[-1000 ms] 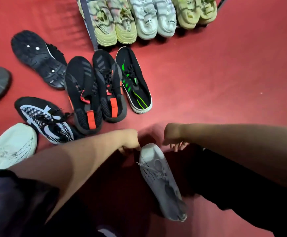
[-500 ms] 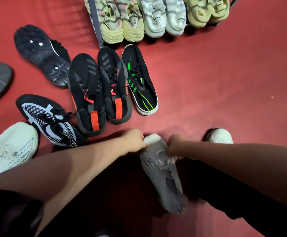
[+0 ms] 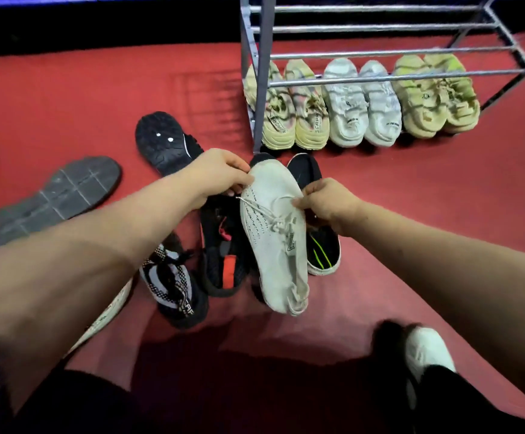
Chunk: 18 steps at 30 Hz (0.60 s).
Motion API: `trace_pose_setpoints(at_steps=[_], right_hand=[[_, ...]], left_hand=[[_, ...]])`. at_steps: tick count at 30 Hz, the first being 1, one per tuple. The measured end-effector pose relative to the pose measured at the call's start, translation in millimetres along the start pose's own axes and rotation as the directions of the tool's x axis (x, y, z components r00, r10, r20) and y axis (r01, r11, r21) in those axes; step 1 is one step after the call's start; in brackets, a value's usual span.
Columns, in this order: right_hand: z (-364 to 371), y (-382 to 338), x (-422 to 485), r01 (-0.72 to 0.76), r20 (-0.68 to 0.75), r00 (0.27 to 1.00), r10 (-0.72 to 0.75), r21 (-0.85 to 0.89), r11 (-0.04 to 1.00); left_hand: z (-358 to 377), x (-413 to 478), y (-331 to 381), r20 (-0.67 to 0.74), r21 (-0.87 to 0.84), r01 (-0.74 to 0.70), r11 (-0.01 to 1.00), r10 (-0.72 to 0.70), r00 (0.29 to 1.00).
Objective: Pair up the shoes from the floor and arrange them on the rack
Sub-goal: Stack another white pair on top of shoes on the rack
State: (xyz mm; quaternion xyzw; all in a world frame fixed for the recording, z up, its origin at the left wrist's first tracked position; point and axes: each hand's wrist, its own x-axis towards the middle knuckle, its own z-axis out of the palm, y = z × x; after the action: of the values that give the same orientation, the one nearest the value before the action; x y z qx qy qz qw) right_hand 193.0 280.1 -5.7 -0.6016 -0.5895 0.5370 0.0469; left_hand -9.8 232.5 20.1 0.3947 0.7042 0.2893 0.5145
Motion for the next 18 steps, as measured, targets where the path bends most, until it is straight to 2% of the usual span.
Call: trace_pose_setpoints(at_steps=[4,7,9,10,12,13,15,18], right_hand=[[26,-38,18,0.129,0.043,0.991,-0.127,-0.066,0.989],[55,-63,31,0.155,0.095,0.984,-0.152,-0.025,0.988],[68,-78,38,0.157,0.146,0.977,-0.152,-0.019,0.987],[72,-83,42,0.155,0.171,0.974,-0.15,-0.017,0.988],[83,-92,51,0.17,0.225,0.962,-0.158,-0.034,0.985],[87,-93,56,0.187,0.225,0.96,-0.167,-0.069,0.98],[103,-94,64,0.222,0.215,0.959,-0.184,-0.168,0.961],[119,-93,69,0.211,0.156,0.972,-0.178,-0.227,0.951]], left_hand=[[-52,-7,-18,-0.077,-0.167,0.039,0.985,-0.052,0.996],[-98,-25,-52,-0.18,-0.114,0.069,0.991,-0.089,0.98],[-131,-40,-87,-0.282,-0.007,0.121,0.993,-0.118,0.952],[-145,-49,-106,-0.335,0.098,0.163,0.982,-0.122,0.934],[-169,-75,-145,-0.388,0.362,0.296,0.884,-0.146,0.91],[-175,-86,-161,-0.357,0.469,0.35,0.811,-0.189,0.915],[-178,-110,-191,-0.262,0.575,0.407,0.71,-0.312,0.913],[-169,-127,-221,-0.233,0.596,0.442,0.67,-0.383,0.894]])
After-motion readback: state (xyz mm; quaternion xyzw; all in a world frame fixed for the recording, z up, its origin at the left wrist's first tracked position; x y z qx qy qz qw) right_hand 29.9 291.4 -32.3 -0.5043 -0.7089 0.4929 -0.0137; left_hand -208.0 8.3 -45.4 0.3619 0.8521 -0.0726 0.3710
